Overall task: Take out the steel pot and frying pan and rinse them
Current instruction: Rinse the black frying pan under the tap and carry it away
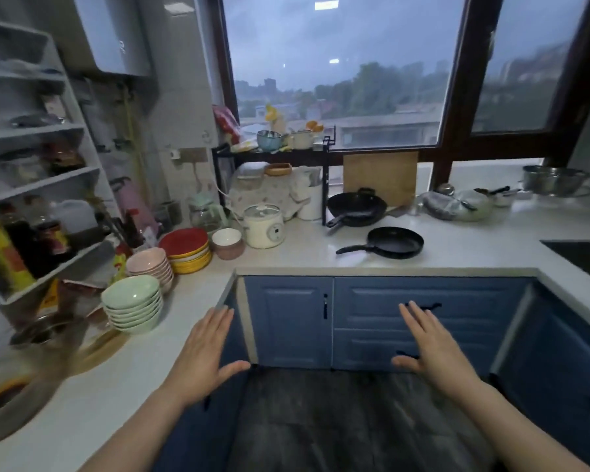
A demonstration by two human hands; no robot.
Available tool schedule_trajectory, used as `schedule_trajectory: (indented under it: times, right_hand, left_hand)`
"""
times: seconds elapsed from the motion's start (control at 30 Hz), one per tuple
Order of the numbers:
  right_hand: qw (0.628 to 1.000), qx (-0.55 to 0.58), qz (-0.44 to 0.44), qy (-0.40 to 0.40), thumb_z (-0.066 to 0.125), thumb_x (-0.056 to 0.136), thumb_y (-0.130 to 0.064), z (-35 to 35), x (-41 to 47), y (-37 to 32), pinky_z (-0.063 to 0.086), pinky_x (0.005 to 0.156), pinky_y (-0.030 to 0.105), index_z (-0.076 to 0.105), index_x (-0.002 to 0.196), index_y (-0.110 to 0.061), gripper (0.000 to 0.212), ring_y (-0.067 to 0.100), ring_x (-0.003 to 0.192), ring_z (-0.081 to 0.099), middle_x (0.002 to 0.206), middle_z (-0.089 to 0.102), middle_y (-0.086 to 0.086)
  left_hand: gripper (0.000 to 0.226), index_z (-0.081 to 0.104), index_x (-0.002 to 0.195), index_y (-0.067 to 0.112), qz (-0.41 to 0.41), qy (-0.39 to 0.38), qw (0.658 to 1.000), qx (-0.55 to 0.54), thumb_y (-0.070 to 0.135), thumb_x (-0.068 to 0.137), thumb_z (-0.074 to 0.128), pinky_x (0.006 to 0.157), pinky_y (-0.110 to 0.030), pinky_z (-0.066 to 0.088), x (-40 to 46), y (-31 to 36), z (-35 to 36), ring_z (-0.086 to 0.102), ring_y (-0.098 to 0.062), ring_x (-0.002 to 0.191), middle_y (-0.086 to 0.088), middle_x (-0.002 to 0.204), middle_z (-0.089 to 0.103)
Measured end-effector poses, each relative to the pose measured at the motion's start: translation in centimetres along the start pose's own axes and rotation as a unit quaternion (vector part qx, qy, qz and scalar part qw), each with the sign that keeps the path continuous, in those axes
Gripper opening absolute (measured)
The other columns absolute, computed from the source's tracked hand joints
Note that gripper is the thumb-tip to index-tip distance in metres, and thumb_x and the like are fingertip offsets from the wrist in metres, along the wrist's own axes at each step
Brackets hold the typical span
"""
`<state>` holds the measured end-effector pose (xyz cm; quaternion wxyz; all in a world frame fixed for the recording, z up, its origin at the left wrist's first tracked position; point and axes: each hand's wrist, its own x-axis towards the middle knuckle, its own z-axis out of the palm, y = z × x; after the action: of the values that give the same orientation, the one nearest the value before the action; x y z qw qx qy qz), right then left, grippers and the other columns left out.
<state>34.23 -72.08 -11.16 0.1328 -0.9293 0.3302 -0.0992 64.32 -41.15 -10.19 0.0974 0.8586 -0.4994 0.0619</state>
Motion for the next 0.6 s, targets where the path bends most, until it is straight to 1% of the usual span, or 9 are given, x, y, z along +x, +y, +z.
schedule_trajectory:
  times: [0.1, 0.2, 0.27, 0.33, 0.43, 0.53, 0.6]
  right_hand:
    - [0.999, -0.006, 0.042, 0.024, 0.061, 0.082, -0.061, -0.8, 2.0, 2.4, 0.013, 0.122, 0.040, -0.010, 0.154, -0.031, 0.105, 0.020, 0.150, -0.005, 0.162, -0.013, -0.008]
    - [0.997, -0.019, 0.071, 0.037, 0.060, 0.083, -0.061, -2.0, 3.8, 5.3, 0.013, 0.122, 0.040, -0.009, 0.154, -0.030, 0.104, 0.021, 0.150, -0.003, 0.162, -0.012, -0.006]
    - [0.995, -0.029, 0.088, 0.043, 0.059, 0.083, -0.061, -2.8, 5.4, 7.6, 0.012, 0.122, 0.040, -0.008, 0.155, -0.030, 0.103, 0.022, 0.150, -0.003, 0.162, -0.012, -0.005]
    - [0.993, -0.036, 0.099, 0.051, 0.060, 0.084, -0.060, -3.6, 7.5, 10.0, 0.011, 0.122, 0.039, -0.008, 0.155, -0.029, 0.103, 0.022, 0.150, -0.004, 0.162, -0.012, -0.005]
    - [0.991, -0.049, 0.108, 0.054, 0.059, 0.085, -0.059, -5.0, 11.2, 13.8, 0.010, 0.121, 0.038, -0.009, 0.154, -0.028, 0.102, 0.022, 0.150, -0.006, 0.162, -0.013, -0.005]
    - [0.991, -0.058, 0.107, 0.054, 0.058, 0.086, -0.059, -6.1, 15.5, 18.0, 0.010, 0.121, 0.038, -0.007, 0.155, -0.027, 0.100, 0.023, 0.150, -0.005, 0.163, -0.009, -0.003]
    - [0.992, -0.059, 0.106, 0.048, 0.059, 0.085, -0.060, -6.8, 18.6, 20.8, 0.012, 0.122, 0.039, -0.006, 0.155, -0.027, 0.101, 0.024, 0.150, -0.002, 0.163, -0.009, -0.002]
  left_hand:
    - [0.116, -0.006, 0.154, 0.025, 0.035, -0.004, 0.999, -0.014, 0.094, 0.063, 0.013, 0.118, -0.030, -0.004, 6.9, 1.7, 0.4, -0.015, -0.012, 0.146, 0.010, 0.155, -0.015]
    - [0.121, -0.006, 0.154, 0.026, 0.071, -0.013, 0.997, -0.026, 0.097, 0.056, 0.006, 0.117, -0.030, -0.006, 13.5, 3.8, 1.4, -0.017, -0.011, 0.146, 0.012, 0.155, -0.016]
    - [0.124, -0.009, 0.153, 0.027, 0.088, -0.020, 0.995, -0.041, 0.099, 0.052, 0.001, 0.115, -0.028, -0.009, 17.5, 5.5, 2.5, -0.021, -0.009, 0.143, 0.013, 0.154, -0.019]
    - [0.124, -0.010, 0.152, 0.027, 0.109, -0.019, 0.993, -0.042, 0.100, 0.052, -0.001, 0.114, -0.027, -0.011, 21.5, 7.3, 3.7, -0.023, -0.008, 0.143, 0.013, 0.155, -0.020]
    - [0.123, -0.007, 0.153, 0.025, 0.131, -0.017, 0.991, -0.036, 0.099, 0.054, 0.000, 0.114, -0.027, -0.012, 27.9, 9.9, 5.8, -0.021, -0.011, 0.144, 0.011, 0.157, -0.013]
    - [0.121, 0.003, 0.154, 0.022, 0.139, -0.012, 0.990, -0.034, 0.097, 0.060, 0.005, 0.117, -0.031, -0.005, 34.0, 12.6, 8.1, -0.012, -0.014, 0.146, 0.005, 0.161, 0.000]
    - [0.123, 0.005, 0.154, 0.020, 0.139, -0.010, 0.990, -0.030, 0.098, 0.059, 0.003, 0.118, -0.032, -0.003, 37.7, 14.4, 9.3, -0.011, -0.015, 0.146, 0.004, 0.161, 0.002]
